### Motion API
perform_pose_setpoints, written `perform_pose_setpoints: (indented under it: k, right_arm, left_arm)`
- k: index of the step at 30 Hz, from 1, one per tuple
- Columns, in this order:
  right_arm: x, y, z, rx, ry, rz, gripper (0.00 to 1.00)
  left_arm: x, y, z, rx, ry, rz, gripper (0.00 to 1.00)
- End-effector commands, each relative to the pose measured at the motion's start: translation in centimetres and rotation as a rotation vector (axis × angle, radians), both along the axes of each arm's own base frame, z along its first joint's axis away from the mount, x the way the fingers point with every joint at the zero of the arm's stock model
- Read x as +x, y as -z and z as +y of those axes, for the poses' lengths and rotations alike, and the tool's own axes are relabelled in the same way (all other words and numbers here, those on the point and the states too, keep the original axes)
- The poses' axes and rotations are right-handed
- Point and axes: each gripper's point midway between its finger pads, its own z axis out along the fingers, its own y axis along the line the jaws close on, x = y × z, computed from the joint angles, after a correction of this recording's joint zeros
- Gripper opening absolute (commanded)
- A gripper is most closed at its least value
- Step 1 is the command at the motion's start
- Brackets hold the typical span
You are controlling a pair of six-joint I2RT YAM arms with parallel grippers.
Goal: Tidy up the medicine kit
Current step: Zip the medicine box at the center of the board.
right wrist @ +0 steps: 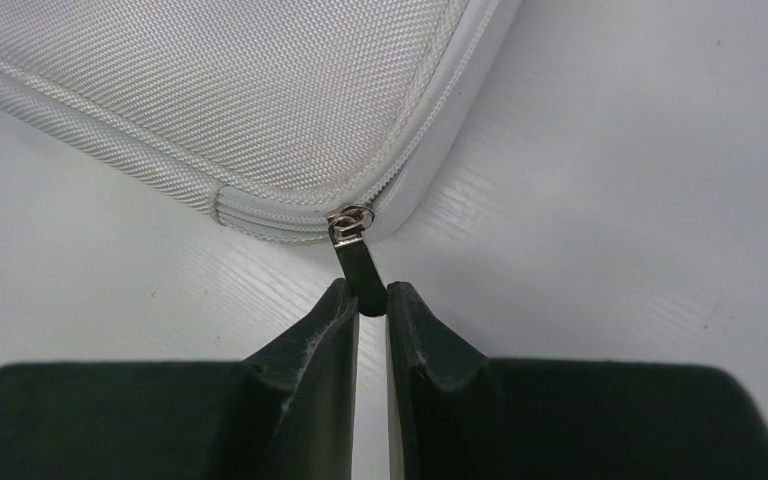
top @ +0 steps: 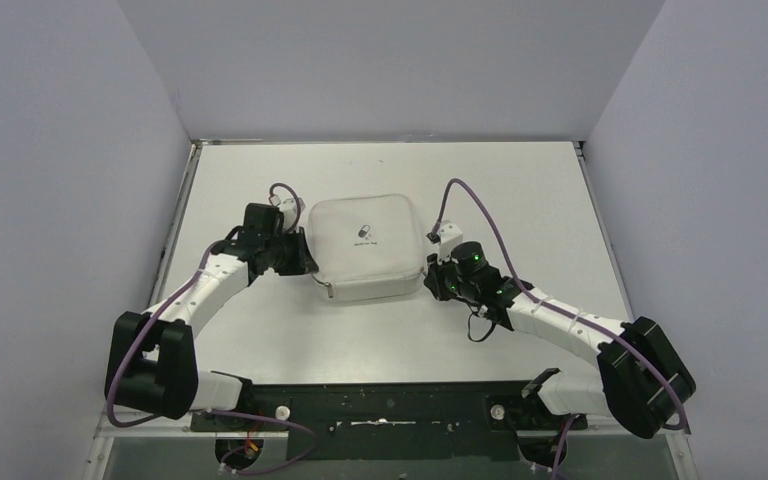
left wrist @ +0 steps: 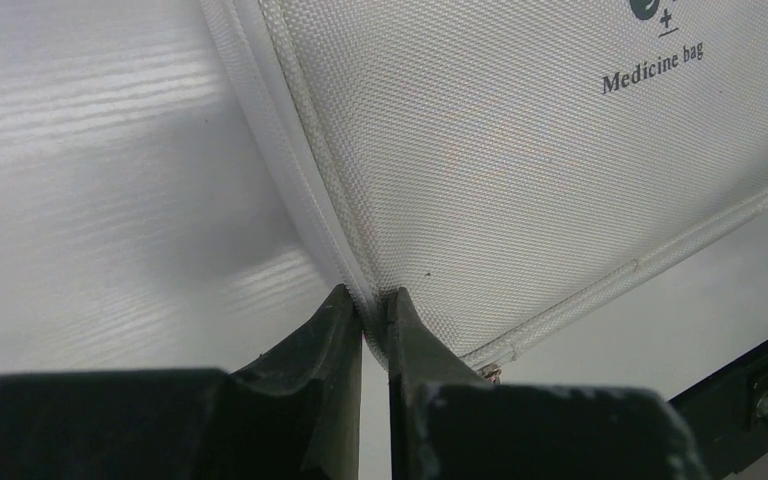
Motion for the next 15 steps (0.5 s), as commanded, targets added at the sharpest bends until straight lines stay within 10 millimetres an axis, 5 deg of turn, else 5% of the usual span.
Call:
perform_pose_setpoints:
  k: [1,5,10,15]
  right_arm:
    - [3.4,-1.7,-1.3,0.013,0.126,-0.063,0.0]
    - [4.1,-2.9,-0.6,-0.006,0.018,-0.181,0.06]
    - [4.1,-2.7,0.5,-0.125,-0.097,-0.221,0.38]
    - [4.2,-3.0,1.5,-0.169,-0.159,-0.248,0.51]
  left_arm:
    - [1.6,-0.1,1.2,0.103,0.084,-0.038,0.0]
    - [1.7,-0.2,1.0,0.102,0.122,-0.05,0.0]
    - [2.1,-0.8,0.7,0.089,0.133,-0.077,0.0]
    - [2.2,-1.0,0.9,0.097,0.123,-0.089,0.0]
